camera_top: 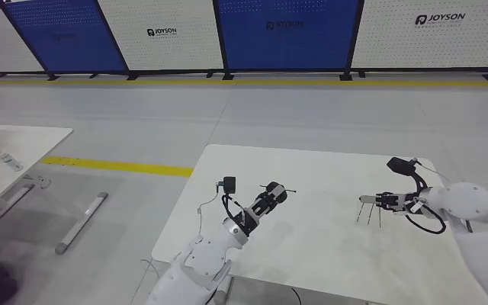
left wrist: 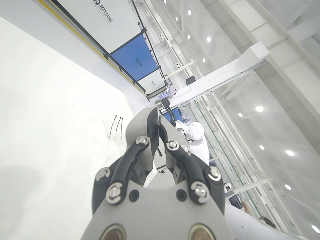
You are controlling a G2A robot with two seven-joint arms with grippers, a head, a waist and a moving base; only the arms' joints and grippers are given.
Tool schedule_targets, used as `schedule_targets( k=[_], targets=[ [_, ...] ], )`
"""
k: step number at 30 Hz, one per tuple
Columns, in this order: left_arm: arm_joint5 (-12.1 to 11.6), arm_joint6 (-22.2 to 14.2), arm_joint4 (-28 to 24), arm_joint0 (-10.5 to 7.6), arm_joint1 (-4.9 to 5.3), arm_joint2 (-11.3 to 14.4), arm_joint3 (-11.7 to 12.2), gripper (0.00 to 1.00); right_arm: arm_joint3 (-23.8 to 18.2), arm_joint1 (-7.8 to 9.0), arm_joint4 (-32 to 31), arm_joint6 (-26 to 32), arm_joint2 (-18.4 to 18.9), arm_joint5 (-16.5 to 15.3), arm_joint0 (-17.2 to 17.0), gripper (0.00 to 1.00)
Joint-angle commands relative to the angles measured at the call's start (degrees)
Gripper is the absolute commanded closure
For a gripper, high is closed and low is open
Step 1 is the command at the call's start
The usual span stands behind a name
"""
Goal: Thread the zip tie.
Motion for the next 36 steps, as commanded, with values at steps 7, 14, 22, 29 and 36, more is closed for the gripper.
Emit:
schedule_targets(
  k=[7, 14, 22, 29, 36],
  targets=[
    [0.0, 0.0, 0.0, 0.0, 0.0, 0.0, 0.0, 1.0, 0.6, -0.65, -1.3, -4.5, -2.4, 2.9, -0.5, 0.0],
    [0.0, 0.0, 0.0, 0.0, 0.0, 0.0, 0.0, 1.0, 4.8, -1.8, -0.5, -7.6, -5.2, 2.2, 1.6, 0.0],
    [0.0, 0.0, 0.0, 0.0, 0.0, 0.0, 0.0, 1.0, 7.1, -2.27, 1.3, -8.6, -5.6, 2.2, 2.8, 0.0],
    [0.0, 0.0, 0.0, 0.0, 0.0, 0.0, 0.0, 1.0, 6.9, -2.28, 0.6, -8.9, -5.8, 2.5, 2.5, 0.0],
    [0.0, 0.0, 0.0, 0.0, 0.0, 0.0, 0.0, 1.0, 7.7, -2.55, -0.2, -7.1, -6.3, 5.7, 4.5, 0.54]
  ],
)
